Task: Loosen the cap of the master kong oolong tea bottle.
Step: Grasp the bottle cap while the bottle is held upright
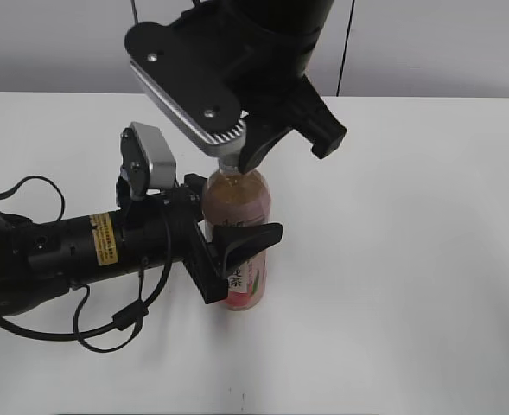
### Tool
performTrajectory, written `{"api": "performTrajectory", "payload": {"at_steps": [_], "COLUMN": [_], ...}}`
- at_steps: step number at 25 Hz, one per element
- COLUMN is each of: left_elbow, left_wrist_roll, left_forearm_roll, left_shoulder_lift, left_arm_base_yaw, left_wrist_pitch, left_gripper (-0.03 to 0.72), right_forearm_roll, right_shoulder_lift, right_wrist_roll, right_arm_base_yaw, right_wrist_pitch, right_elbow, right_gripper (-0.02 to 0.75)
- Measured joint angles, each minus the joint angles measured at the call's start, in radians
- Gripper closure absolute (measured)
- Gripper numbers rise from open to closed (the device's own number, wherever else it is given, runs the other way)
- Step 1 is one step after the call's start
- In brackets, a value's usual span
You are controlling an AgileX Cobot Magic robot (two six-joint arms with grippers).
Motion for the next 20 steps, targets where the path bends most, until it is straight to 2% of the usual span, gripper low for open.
{"api": "performTrajectory", "payload": {"at_steps": [11, 20], "left_elbow": [0.0, 0.0], "left_wrist_roll": [-0.002, -0.017], "left_forearm_roll": [-0.003, 0.0], "left_shoulder_lift": [0.0, 0.0], "left_arm_base_yaw": [0.0, 0.0], "left_wrist_pitch": [0.0, -0.002], "left_gripper": [0.251, 0.251], "right_forearm_roll": [-0.002, -0.002], "right_shoulder_lift": [0.0, 0.009], "right_wrist_roll": [-0.618, -0.771], "right_arm_base_yaw": [0.0, 0.0], "right_wrist_pitch": [-0.005, 0.015], "right_elbow": [-0.001, -0.033], "right_gripper": [0.463, 0.463]}}
